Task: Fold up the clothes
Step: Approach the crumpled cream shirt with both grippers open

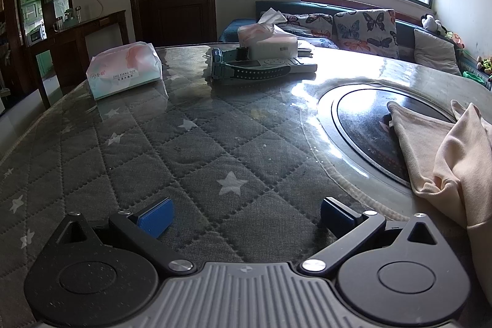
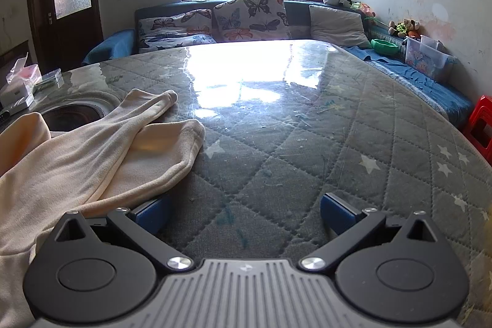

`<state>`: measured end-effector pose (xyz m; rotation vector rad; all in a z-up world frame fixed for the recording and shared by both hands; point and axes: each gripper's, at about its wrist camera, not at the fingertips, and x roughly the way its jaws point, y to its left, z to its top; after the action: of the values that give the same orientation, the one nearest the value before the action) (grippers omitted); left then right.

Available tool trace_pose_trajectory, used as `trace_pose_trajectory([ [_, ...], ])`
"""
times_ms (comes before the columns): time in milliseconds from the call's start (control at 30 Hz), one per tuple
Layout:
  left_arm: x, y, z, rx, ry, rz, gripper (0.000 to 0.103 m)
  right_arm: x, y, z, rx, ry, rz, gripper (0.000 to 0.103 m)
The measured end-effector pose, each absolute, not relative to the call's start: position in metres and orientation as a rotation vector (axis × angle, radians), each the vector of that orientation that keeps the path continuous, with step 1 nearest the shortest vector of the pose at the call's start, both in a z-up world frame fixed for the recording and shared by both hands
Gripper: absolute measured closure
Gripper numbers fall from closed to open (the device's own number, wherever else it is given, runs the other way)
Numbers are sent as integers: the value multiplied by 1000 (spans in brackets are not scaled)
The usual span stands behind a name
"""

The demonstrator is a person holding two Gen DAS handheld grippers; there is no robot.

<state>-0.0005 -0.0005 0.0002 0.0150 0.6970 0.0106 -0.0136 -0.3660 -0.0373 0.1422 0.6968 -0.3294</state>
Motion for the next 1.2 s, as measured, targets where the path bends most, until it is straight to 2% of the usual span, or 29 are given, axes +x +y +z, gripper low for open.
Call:
trace_pose_trajectory([
  [433,-45,-45,17,18,722,-10,0,-27,-360,-36,125,697,-312,0],
  [1200,-88,-89,34,65,727,-90,0,-99,-291,-10,74,643,-70,1],
])
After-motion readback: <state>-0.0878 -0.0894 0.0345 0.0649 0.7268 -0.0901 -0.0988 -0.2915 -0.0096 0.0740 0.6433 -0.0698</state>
